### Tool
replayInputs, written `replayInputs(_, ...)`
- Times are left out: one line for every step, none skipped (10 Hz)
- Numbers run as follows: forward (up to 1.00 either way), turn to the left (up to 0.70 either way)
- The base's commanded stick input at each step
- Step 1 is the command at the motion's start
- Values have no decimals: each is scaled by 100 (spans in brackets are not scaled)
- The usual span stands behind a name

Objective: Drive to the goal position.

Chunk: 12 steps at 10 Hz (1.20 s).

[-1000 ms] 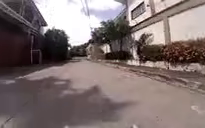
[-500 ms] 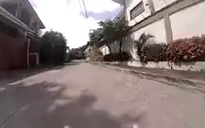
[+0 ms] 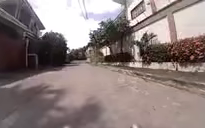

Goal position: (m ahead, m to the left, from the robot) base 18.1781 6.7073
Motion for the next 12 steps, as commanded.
replayInputs(70, 0)
replayInputs(70, 0)
replayInputs(70, 0)
replayInputs(70, 0)
replayInputs(70, 0)
replayInputs(70, 0)
replayInputs(70, 0)
replayInputs(70, 0)
replayInputs(70, 0)
replayInputs(70, 0)
replayInputs(70, 0)
replayInputs(70, 0)
